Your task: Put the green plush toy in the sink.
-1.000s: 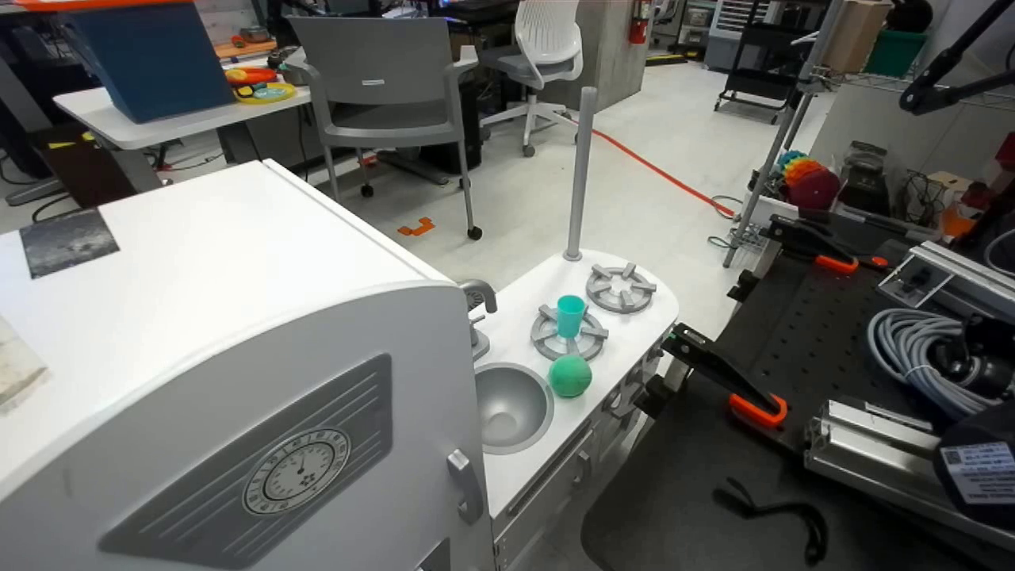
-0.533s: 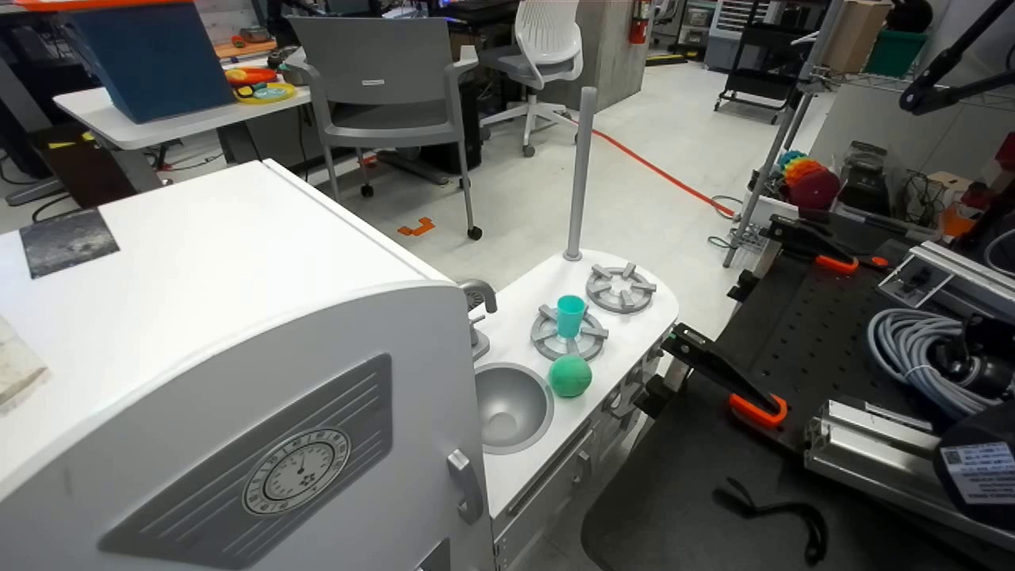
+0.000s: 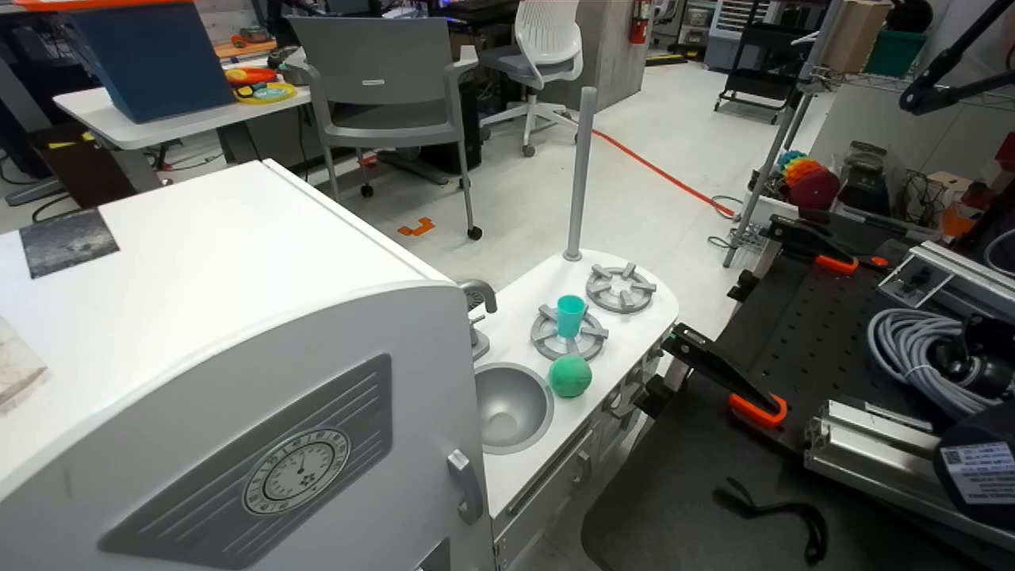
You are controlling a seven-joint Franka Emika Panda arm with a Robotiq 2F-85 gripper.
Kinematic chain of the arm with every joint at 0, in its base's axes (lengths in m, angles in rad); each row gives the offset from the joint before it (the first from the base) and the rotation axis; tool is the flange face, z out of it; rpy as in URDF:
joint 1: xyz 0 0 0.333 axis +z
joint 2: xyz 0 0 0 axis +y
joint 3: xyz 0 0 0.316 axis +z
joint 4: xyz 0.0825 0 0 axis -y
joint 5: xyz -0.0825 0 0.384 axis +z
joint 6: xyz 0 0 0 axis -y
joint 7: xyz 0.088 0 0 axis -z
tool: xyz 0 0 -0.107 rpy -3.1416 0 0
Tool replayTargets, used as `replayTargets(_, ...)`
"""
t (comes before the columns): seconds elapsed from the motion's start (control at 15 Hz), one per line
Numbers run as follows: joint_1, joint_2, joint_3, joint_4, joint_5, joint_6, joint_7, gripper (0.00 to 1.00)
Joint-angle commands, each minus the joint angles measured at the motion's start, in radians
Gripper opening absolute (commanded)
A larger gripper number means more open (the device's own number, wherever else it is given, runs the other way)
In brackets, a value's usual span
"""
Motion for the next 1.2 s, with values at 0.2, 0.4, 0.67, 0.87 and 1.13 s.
replayTargets(0.2,0.016,0.263,0.054,0.028,0.001,0.184,0.116,1.0)
replayTargets(0.4,0.022,0.466,0.064,0.065,0.024,0.316,0.181,1.0)
replayTargets(0.67,0.027,0.683,0.045,0.082,0.023,0.472,0.18,1.0)
replayTargets(0.87,0.04,0.847,0.02,0.096,0.062,0.585,0.13,1.0)
replayTargets(1.13,0.066,1.065,-0.001,0.17,0.061,0.692,0.135,1.0)
